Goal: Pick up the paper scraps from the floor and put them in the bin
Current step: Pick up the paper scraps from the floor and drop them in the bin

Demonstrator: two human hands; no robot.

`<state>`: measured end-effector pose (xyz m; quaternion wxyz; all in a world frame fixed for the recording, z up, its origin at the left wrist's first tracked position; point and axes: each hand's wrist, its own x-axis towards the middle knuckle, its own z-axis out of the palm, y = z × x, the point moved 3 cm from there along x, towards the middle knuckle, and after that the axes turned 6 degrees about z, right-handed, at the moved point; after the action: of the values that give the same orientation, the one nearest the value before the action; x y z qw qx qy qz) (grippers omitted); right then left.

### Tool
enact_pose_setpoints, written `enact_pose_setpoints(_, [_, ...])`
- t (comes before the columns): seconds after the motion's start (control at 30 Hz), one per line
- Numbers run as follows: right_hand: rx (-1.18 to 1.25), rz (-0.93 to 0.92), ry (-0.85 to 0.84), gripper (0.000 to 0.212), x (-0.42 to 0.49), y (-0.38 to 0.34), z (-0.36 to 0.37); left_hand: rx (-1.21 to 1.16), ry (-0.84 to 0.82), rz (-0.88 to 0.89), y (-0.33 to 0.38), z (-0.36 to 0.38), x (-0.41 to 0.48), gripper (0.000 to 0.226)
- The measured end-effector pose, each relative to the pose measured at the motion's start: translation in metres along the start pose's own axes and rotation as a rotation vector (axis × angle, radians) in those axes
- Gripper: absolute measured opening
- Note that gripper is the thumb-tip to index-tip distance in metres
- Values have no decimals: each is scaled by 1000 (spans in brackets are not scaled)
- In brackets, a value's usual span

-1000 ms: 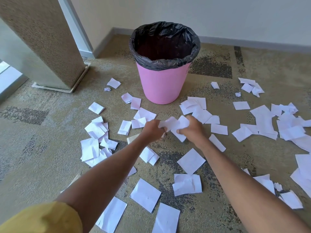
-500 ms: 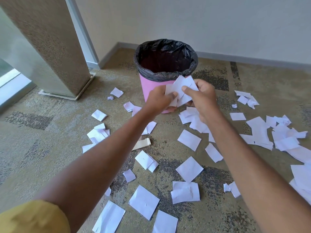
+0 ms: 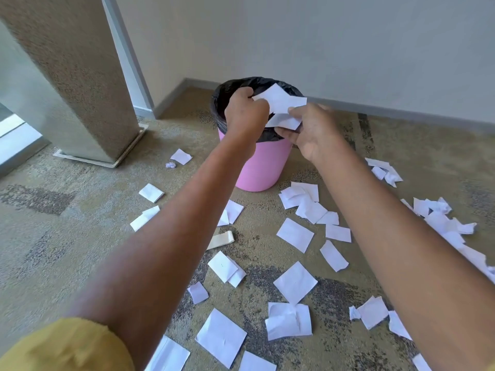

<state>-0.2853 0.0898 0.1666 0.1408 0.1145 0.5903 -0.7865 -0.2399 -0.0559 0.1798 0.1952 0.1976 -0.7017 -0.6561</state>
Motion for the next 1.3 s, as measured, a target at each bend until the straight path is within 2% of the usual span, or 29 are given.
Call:
enact_pose_setpoints(0.17, [53, 27, -65, 22, 2, 5, 1, 40, -7, -7, -9, -4, 0, 57])
enact_pose_setpoints(0.4, [121, -26, -38, 49, 5, 1, -1, 51, 58, 48, -8, -16, 0, 34])
enact_pose_setpoints(0.5, [115, -63, -8, 42, 3, -1, -9, -51, 59, 47, -6, -25, 0, 21])
enact_pose_setpoints(0.57, [100, -85, 26, 26, -1, 2, -18, -97, -22, 53, -8, -31, -4, 14])
enact_pose_setpoints(0.63, [77, -91, 69, 20, -4, 12, -30, -36, -146, 52, -15, -38, -8, 26])
enact_pose_setpoints(0.73, [53, -48, 130, 23, -3, 41, -48, 163, -447, -69, -39, -48, -18, 39])
enact_pose_setpoints(0.8, [8, 1, 158, 26, 1, 66, -60, 322, -666, -163, -62, -52, -28, 39])
enact_pose_setpoints(0.9, [-140, 75, 174, 22, 7, 104, -77, 599, -825, -210, -103, -58, -43, 33])
enact_pose_setpoints(1.0, [-371, 115, 154, 8, 9, 141, -96, 897, -840, -179, -154, -71, -50, 25])
enact_pose_setpoints(1.07, [-505, 137, 149, 7, 9, 164, -110, 1069, -816, -111, -183, -82, -53, 24])
enact_pose_setpoints(1.17, [-767, 126, 130, 21, 10, 192, -130, 1237, -807, -48, -211, -90, -64, 42])
enact_pose_setpoints(1.3, [-1233, 93, 68, 47, 6, 214, -144, 1430, -885, -34, -242, -92, -77, 73])
